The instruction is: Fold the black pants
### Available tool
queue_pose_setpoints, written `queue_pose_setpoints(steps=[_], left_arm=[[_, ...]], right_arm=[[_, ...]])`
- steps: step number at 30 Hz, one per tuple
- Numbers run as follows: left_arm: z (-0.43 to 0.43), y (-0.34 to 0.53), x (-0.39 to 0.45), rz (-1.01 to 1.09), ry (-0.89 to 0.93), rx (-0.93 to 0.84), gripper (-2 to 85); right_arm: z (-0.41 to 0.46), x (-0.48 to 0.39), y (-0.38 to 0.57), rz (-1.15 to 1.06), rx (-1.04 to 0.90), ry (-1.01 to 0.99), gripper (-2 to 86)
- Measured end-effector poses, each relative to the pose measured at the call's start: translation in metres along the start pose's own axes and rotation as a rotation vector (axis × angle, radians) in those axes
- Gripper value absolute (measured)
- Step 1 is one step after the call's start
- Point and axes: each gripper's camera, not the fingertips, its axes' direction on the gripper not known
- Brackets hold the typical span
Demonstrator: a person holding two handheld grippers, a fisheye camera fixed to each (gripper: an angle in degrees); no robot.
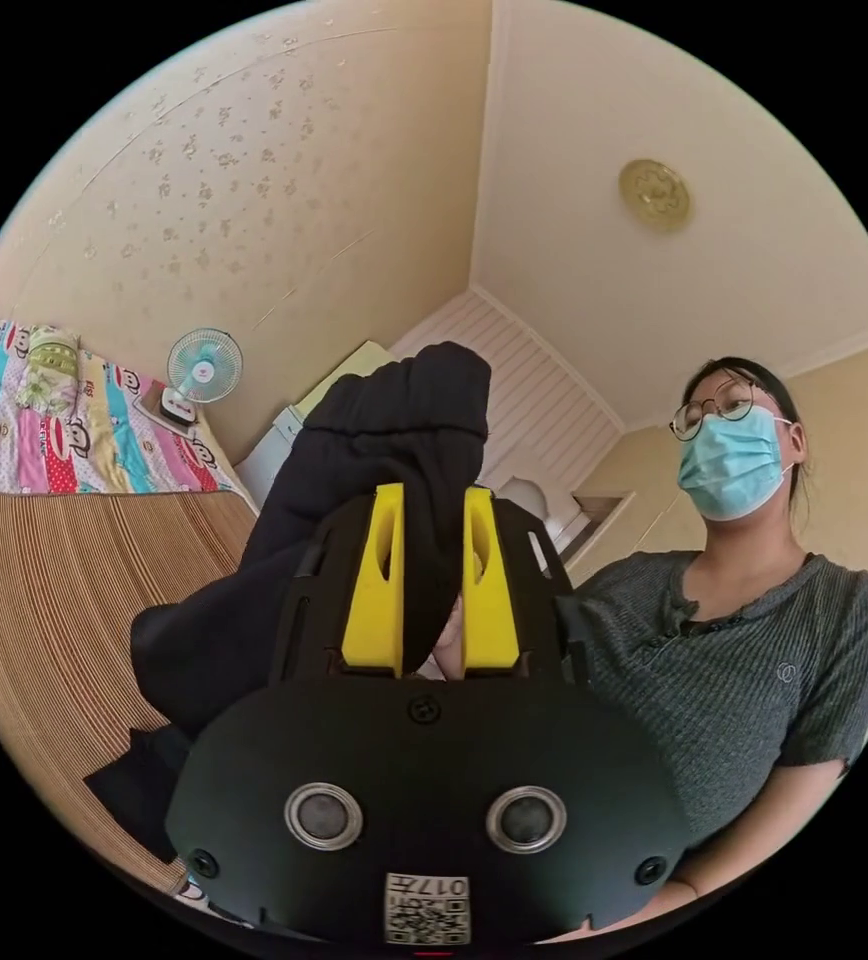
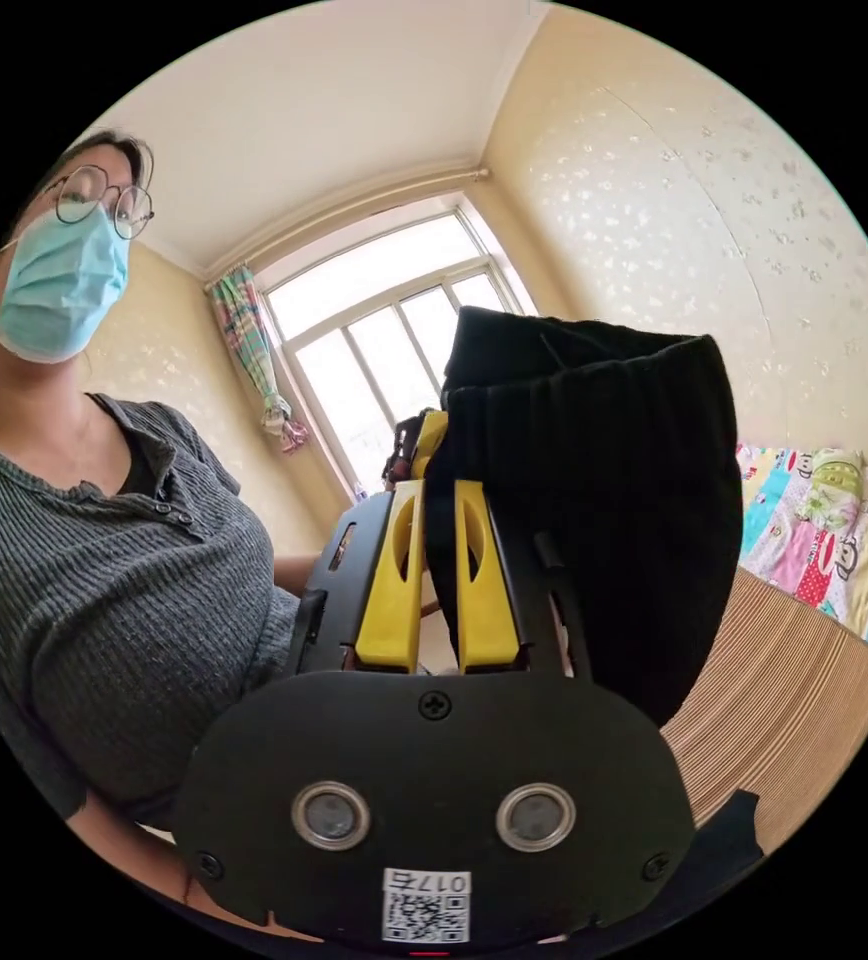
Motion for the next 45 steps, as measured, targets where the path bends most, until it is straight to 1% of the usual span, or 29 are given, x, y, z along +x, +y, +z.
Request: queue_pose_setpoints(steps=[3,5,6,9,12,14,17,21,22,24,25,27,28,29,31,33,34,35,36,38,39,41,42,44,45], left_arm=[[-0.001,-0.001,0.013,0.005,0.044,-0.006,8.7],[0.007,0.002,0.019,-0.007,0.084,-0.013,8.7],[0.01,0.002,0.02,-0.009,0.095,-0.018,8.7],[0.033,0.008,0.024,-0.034,0.138,-0.077,8.6],[0.054,0.021,0.031,-0.063,0.155,-0.136,8.5],[0.068,0.031,0.033,-0.105,0.229,-0.187,8.2],[0.07,0.032,0.049,-0.07,0.267,-0.236,7.3],[0.06,0.024,0.065,-0.022,0.253,-0.243,6.0],[0.054,0.022,0.069,-0.008,0.249,-0.228,5.7],[0.043,0.017,0.074,0.003,0.238,-0.202,5.8],[0.033,0.014,0.076,0.011,0.226,-0.183,5.7],[0.01,0.008,0.078,0.009,0.186,-0.129,5.6],[-0.012,0.002,0.078,-0.006,0.139,-0.064,5.5],[-0.034,-0.006,0.081,-0.011,0.095,0.004,5.4],[-0.054,-0.024,0.095,0.028,0.07,0.055,5.3],[-0.055,-0.051,0.123,0.11,0.059,0.068,5.2],[-0.052,-0.069,0.148,0.172,0.048,0.092,5.2],[-0.049,-0.087,0.173,0.226,0.041,0.126,5.2],[-0.048,-0.096,0.186,0.249,0.041,0.149,5.2],[-0.044,-0.127,0.241,0.357,0.056,0.244,5.2],[-0.043,-0.134,0.256,0.381,0.048,0.269,5.2],[-0.038,-0.158,0.316,0.467,-0.042,0.356,5.3],[-0.036,-0.163,0.333,0.497,-0.071,0.375,5.3],[-0.021,-0.181,0.397,0.636,-0.182,0.437,5.2],[-0.017,-0.184,0.411,0.669,-0.205,0.449,5.2]], right_arm=[[-0.016,-0.004,0.035,0.079,0.09,0.063,7.5],[-0.016,-0.015,0.055,0.099,0.085,0.148,9.8],[-0.009,-0.023,0.066,0.112,0.066,0.202,11.9],[0.023,-0.041,0.093,0.129,0.041,0.277,18.0],[0.053,-0.053,0.12,0.128,0.052,0.363,21.6],[0.066,-0.055,0.131,0.136,0.058,0.344,22.0],[0.088,-0.052,0.147,0.13,0.065,0.258,20.4],[0.105,-0.034,0.163,0.133,0.057,0.058,15.7],[0.106,-0.032,0.166,0.139,0.063,0.046,14.8],[0.099,-0.022,0.177,0.205,0.135,0.055,9.1],[0.095,-0.02,0.181,0.219,0.163,0.057,8.7],[0.067,-0.017,0.191,0.261,0.284,0.103,7.7],[0.058,-0.019,0.191,0.263,0.313,0.124,7.5],[0.04,-0.026,0.189,0.247,0.362,0.167,7.3],[0.023,-0.043,0.17,0.162,0.371,0.193,7.1],[0.029,-0.085,0.124,-0.027,0.306,0.252,7.0],[0.033,-0.097,0.111,-0.076,0.286,0.277,7.0],[0.041,-0.123,0.086,-0.171,0.248,0.321,6.9],[0.049,-0.146,0.063,-0.244,0.227,0.35,7.0],[0.054,-0.177,0.032,-0.315,0.223,0.365,7.0],[0.054,-0.196,0.014,-0.364,0.237,0.364,7.1],[0.05,-0.221,-0.015,-0.424,0.257,0.38,7.2],[0.048,-0.234,-0.035,-0.45,0.269,0.392,7.2],[0.044,-0.25,-0.067,-0.452,0.29,0.383,7.4],[0.042,-0.26,-0.088,-0.441,0.298,0.359,7.5]])
